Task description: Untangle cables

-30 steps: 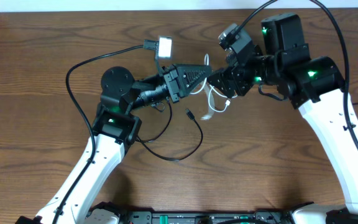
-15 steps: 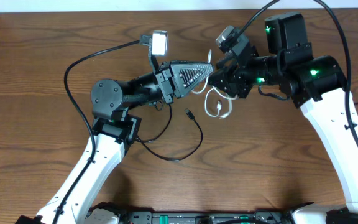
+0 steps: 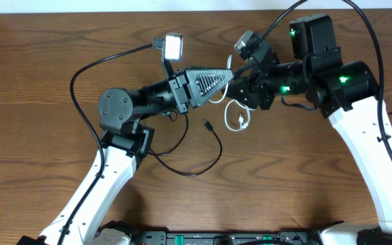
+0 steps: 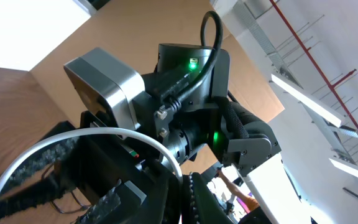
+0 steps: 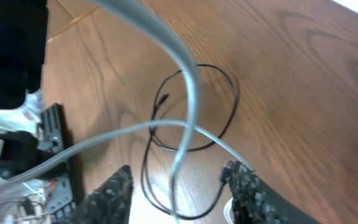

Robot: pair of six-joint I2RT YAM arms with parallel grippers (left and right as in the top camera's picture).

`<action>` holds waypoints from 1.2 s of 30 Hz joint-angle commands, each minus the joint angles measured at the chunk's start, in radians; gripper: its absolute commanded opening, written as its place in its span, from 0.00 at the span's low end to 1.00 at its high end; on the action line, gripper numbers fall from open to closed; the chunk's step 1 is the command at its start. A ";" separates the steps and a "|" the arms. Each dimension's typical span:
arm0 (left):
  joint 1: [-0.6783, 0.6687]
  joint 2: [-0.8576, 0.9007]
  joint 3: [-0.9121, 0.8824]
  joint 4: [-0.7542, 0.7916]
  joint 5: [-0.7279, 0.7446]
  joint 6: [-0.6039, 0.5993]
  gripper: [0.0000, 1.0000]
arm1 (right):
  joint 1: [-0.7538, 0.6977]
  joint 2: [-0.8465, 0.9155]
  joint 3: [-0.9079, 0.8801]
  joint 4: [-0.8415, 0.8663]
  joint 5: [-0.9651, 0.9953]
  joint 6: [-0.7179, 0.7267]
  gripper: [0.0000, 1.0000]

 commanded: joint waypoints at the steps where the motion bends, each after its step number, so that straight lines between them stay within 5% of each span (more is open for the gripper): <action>1: 0.005 -0.006 0.010 0.016 0.006 -0.013 0.08 | 0.013 0.001 -0.002 -0.010 -0.049 -0.008 0.37; 6: 0.005 -0.006 0.010 0.080 0.006 -0.058 0.08 | 0.028 0.001 -0.002 -0.026 -0.048 -0.008 0.33; 10: 0.005 -0.006 0.010 0.091 0.010 -0.065 0.08 | 0.031 0.001 -0.002 -0.027 -0.048 -0.008 0.02; 16: 0.005 -0.006 0.010 0.090 0.024 -0.063 0.08 | 0.031 0.001 -0.002 -0.036 0.024 -0.008 0.01; 19: 0.005 -0.004 0.010 0.079 0.089 0.040 0.25 | 0.031 0.001 -0.002 -0.056 0.195 0.011 0.01; 22: 0.005 -0.004 0.010 -0.086 0.158 0.198 0.51 | 0.027 0.001 -0.002 -0.067 0.506 0.094 0.01; 24: 0.005 -0.004 0.010 -0.397 0.156 0.408 0.69 | 0.005 0.000 -0.002 -0.069 0.708 0.148 0.01; 27: 0.005 -0.004 0.010 -0.701 0.066 0.624 0.82 | -0.048 0.000 0.002 -0.066 0.824 0.158 0.01; 31: 0.005 -0.004 0.010 -0.933 -0.114 0.795 0.92 | -0.142 0.000 0.012 -0.062 0.929 0.195 0.01; 36: 0.018 -0.004 0.010 -1.098 -0.356 0.865 0.94 | -0.336 0.000 0.022 -0.062 0.962 0.245 0.01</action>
